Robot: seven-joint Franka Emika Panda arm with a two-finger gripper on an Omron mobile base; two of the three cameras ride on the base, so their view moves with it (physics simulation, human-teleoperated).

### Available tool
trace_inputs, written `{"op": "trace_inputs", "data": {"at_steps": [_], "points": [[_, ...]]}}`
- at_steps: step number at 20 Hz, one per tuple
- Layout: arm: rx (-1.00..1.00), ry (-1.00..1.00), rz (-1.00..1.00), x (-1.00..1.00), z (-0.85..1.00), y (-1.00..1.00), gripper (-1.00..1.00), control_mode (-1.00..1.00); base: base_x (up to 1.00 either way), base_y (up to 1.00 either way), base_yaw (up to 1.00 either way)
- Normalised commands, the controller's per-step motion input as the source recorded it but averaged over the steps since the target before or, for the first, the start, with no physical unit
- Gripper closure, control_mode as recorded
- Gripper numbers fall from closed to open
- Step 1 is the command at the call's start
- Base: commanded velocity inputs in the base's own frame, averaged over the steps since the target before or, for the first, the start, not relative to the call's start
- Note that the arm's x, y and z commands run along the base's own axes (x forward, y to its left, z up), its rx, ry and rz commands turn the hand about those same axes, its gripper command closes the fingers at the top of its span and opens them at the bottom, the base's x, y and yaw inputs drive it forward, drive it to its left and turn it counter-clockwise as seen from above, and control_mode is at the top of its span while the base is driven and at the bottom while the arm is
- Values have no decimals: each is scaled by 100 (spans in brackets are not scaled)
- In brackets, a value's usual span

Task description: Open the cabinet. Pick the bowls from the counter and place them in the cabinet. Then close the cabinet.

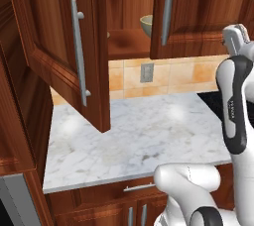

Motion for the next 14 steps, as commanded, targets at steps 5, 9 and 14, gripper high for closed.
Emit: {"op": "trace_inputs", "data": {"at_steps": [5,9,14], "points": [[0,1,0,-87,-7,-10,-100,-100,0,0,0],[1,-4,4,-61,0,-27,-100,-100,0,0,0],[2,0,6,-66,-3,-16,-100,-100,0,0,0]]}}
